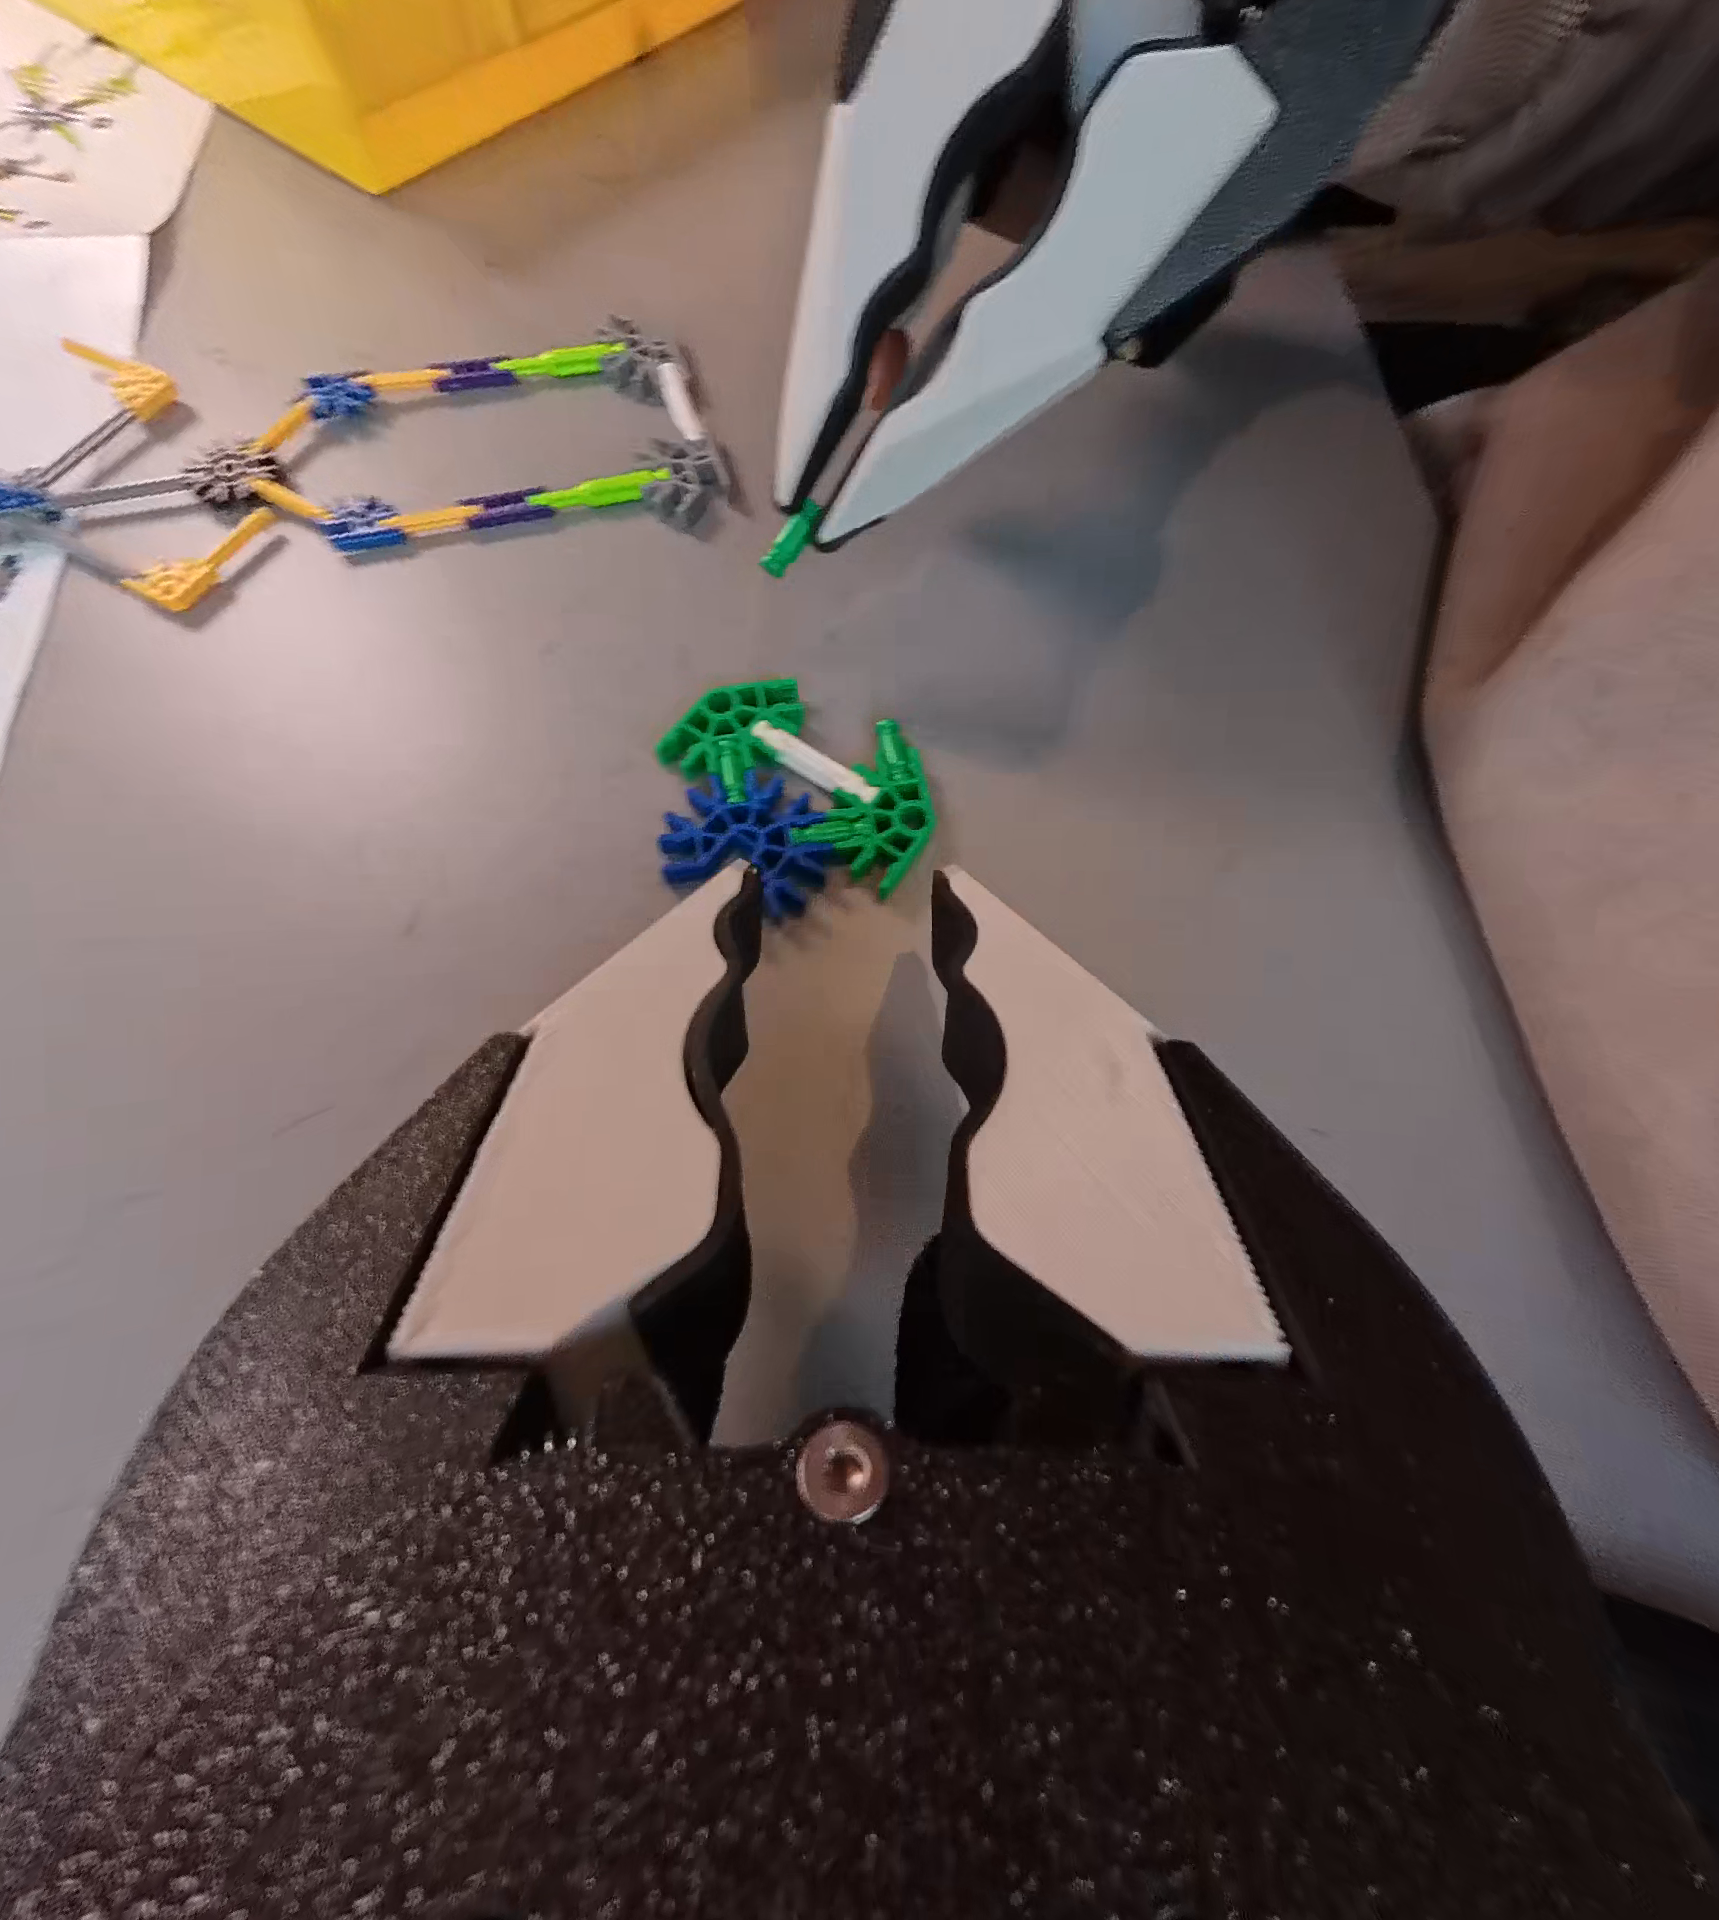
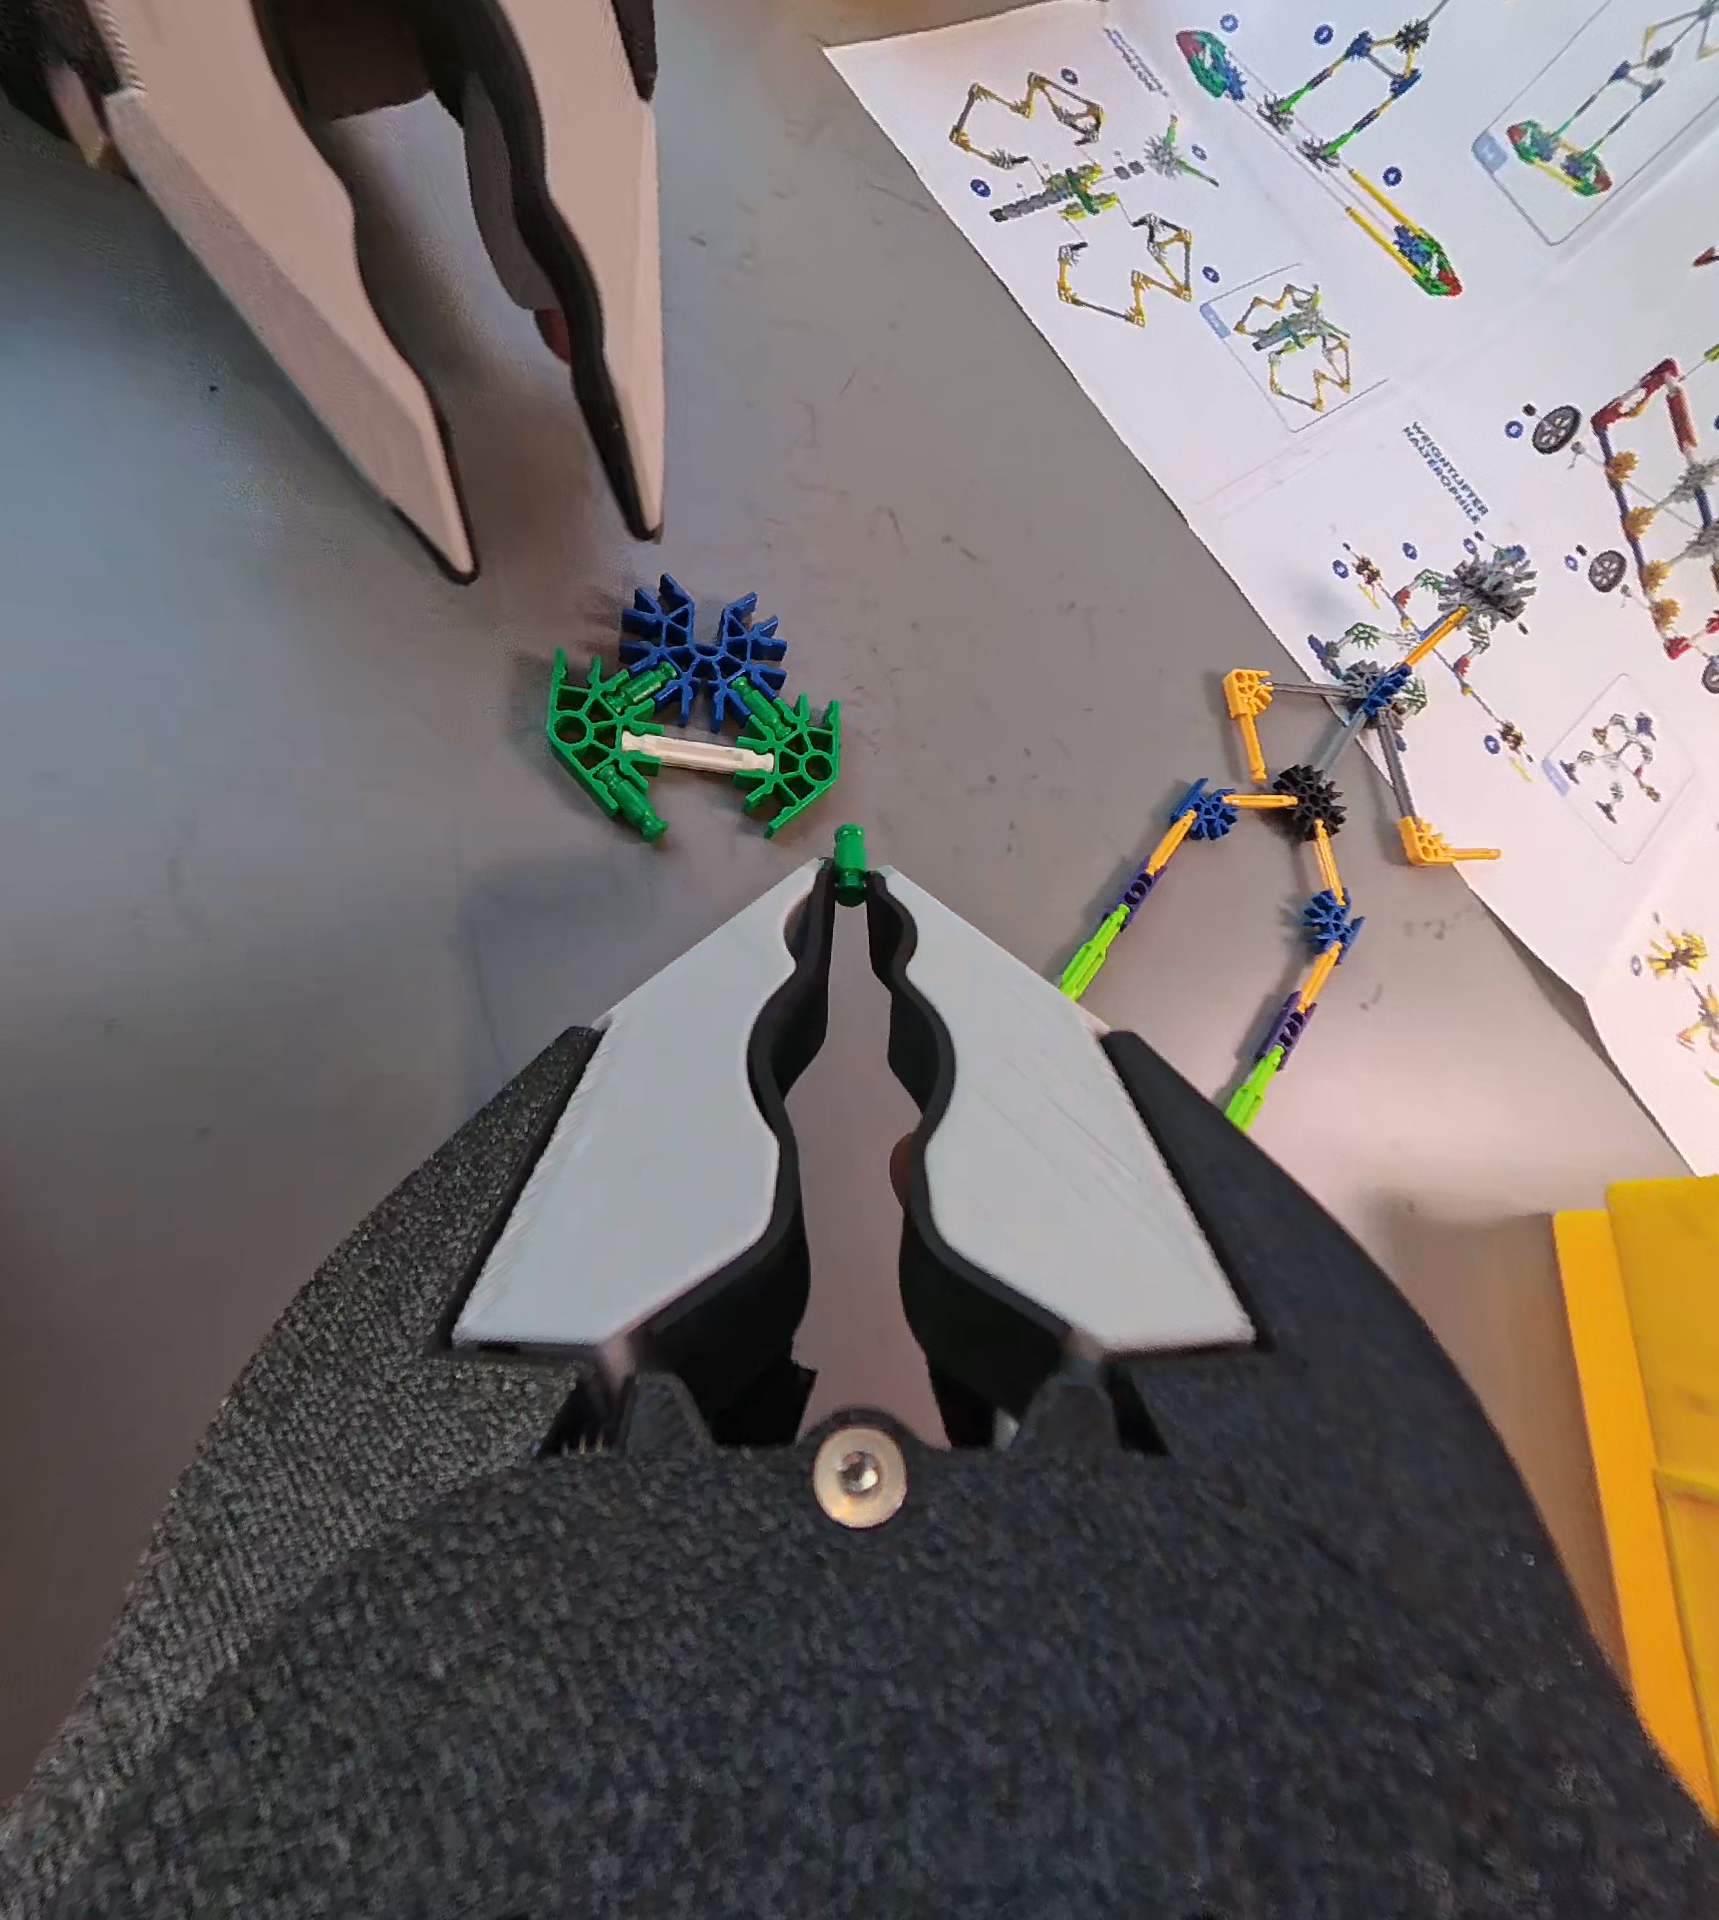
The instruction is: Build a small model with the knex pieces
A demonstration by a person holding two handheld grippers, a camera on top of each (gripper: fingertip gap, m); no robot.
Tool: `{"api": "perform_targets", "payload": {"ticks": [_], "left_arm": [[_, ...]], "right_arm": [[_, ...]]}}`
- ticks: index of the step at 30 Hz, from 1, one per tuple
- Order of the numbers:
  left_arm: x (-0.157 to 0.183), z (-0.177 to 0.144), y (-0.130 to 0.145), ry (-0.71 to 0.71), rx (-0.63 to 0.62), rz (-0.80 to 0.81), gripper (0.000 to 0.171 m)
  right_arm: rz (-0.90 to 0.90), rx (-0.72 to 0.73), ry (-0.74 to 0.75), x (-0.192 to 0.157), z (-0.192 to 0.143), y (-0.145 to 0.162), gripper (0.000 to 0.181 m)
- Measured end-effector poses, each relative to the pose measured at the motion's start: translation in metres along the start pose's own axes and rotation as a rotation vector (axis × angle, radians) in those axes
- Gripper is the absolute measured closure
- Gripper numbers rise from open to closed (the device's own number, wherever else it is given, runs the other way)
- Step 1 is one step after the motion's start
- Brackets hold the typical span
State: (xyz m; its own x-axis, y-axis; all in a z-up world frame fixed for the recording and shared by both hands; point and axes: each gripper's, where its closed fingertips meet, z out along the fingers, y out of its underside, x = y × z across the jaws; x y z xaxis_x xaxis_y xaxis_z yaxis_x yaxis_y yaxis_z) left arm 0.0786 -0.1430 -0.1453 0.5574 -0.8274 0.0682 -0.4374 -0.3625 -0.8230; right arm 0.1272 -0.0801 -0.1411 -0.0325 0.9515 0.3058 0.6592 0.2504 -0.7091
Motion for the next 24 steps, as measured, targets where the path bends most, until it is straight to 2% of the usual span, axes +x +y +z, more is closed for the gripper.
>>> {"api": "perform_targets", "payload": {"ticks": [2,6,16,21,24], "left_arm": [[-0.017,-0.001,0.005,-0.075,-0.012,-0.015,0.133],[-0.021,0.005,0.012,-0.094,-0.058,-0.018,0.126],[0.003,0.016,0.016,-0.009,-0.124,0.033,0.130],[0.027,0.018,0.015,0.092,-0.126,0.063,0.130],[0.030,0.015,0.011,0.101,-0.103,0.077,0.134]], "right_arm": [[0.029,-0.004,0.010,0.002,-0.001,0.001,0.177],[0.094,-0.012,0.018,0.002,-0.002,0.003,0.177],[0.200,-0.029,-0.004,-0.015,0.000,0.001,0.177],[0.196,-0.056,0.010,-0.015,0.009,0.004,0.177],[0.185,-0.041,0.008,-0.013,0.012,-0.001,0.177]]}}
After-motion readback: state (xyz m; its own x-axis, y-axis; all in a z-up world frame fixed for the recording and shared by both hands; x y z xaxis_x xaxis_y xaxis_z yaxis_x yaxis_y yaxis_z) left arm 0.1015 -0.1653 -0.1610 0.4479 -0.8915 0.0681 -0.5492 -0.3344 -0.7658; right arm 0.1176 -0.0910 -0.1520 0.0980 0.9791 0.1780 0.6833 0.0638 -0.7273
